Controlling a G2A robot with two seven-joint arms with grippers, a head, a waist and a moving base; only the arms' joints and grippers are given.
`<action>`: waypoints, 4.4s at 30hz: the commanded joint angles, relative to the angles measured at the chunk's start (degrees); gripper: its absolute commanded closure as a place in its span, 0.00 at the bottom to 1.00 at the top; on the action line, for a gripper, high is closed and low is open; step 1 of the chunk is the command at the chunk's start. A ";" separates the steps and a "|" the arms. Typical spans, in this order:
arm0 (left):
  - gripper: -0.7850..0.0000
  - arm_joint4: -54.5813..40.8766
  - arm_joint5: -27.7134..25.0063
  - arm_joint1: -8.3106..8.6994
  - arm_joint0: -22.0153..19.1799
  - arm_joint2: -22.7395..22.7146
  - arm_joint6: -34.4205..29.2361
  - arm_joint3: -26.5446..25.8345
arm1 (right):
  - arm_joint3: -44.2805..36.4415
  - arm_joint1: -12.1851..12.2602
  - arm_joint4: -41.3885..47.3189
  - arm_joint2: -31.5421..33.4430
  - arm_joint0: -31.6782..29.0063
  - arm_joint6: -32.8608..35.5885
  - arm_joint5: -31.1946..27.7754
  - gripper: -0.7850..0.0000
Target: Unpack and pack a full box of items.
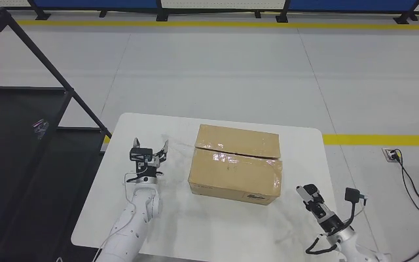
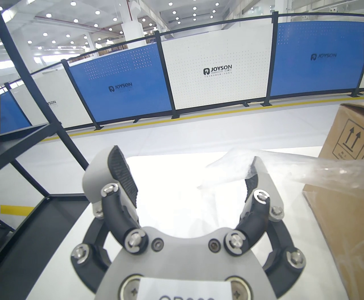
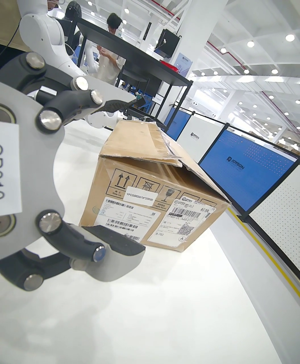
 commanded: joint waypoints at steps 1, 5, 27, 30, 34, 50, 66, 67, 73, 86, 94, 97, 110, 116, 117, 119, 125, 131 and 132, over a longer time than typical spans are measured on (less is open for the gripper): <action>0.00 0.94 0.70 0.42 1.65 -0.79 -0.81 -2.20 | 0.09 0.01 0.09 -0.03 0.06 0.08 -0.06 0.00; 0.00 3.14 2.49 1.24 5.02 -2.43 -2.73 -6.89 | 0.24 0.05 0.03 -0.03 0.16 0.18 -0.20 0.00; 0.00 13.25 2.26 4.67 18.48 -11.51 -15.33 -23.99 | 0.80 0.13 -0.05 -1.24 1.22 0.90 -0.25 0.00; 0.00 13.56 2.54 4.72 18.60 -12.07 -16.12 -23.44 | 0.83 0.17 -0.09 -1.22 1.25 1.08 -0.20 0.00; 0.00 13.73 2.85 4.80 18.62 -12.85 -17.18 -22.28 | 0.88 0.17 0.07 -1.39 1.20 1.03 -0.14 0.00; 0.00 14.21 2.83 5.28 18.79 -16.19 -20.90 -19.84 | 1.92 0.27 0.18 -2.10 2.70 1.87 -0.18 0.00; 0.00 13.13 1.78 5.00 19.50 -16.23 -19.49 -19.67 | 2.78 0.33 0.32 -2.87 3.81 2.15 -0.03 0.00; 0.00 12.49 -0.15 4.97 19.91 -15.99 -18.48 -20.79 | 2.81 0.34 0.32 -2.92 3.84 2.13 -0.02 0.00; 0.00 16.99 -15.80 5.83 25.62 -13.28 -9.52 -31.22 | 2.63 0.32 0.03 -3.56 4.27 2.35 0.39 0.00; 0.00 11.71 -15.74 6.29 33.02 -16.99 -7.30 -45.04 | 2.13 0.64 0.16 -3.83 7.82 6.28 2.14 0.00; 0.00 1.11 -19.88 6.77 33.92 -23.54 -9.91 -50.30 | -0.17 1.35 -1.59 -2.53 11.86 12.57 5.80 0.00; 0.00 -0.53 -21.70 6.92 34.40 -24.45 -12.56 -51.55 | -0.17 1.35 -1.59 -2.53 11.86 12.57 5.80 0.00; 0.00 -2.61 -21.19 6.82 34.91 -24.75 -13.28 -52.51 | 6.77 0.74 3.02 -6.56 17.78 11.93 6.00 0.00; 0.00 -3.75 -20.38 6.75 35.26 -25.20 -13.24 -52.54 | 14.99 0.15 5.09 -10.00 24.12 11.73 3.90 0.00; 0.00 -3.68 -20.24 6.74 35.33 -25.20 -13.24 -52.57 | 16.05 0.04 5.29 -10.67 24.93 11.94 3.56 0.00; 0.00 -3.61 -20.05 6.73 35.42 -25.20 -13.27 -52.65 | 17.80 -0.15 5.89 -11.90 26.32 12.70 2.85 0.00; 0.00 -3.36 -19.51 6.69 35.59 -25.12 -13.51 -52.73 | 20.07 -0.51 6.46 -14.22 28.49 13.35 0.74 0.00; 0.00 -2.89 -19.28 6.61 35.58 -24.53 -13.60 -52.84 | 19.58 -0.45 6.00 -14.53 28.56 13.15 0.15 0.00; 0.00 -2.79 -19.20 6.59 35.59 -24.47 -13.49 -52.87 | 19.30 -0.37 5.66 -14.15 28.39 12.70 0.16 0.00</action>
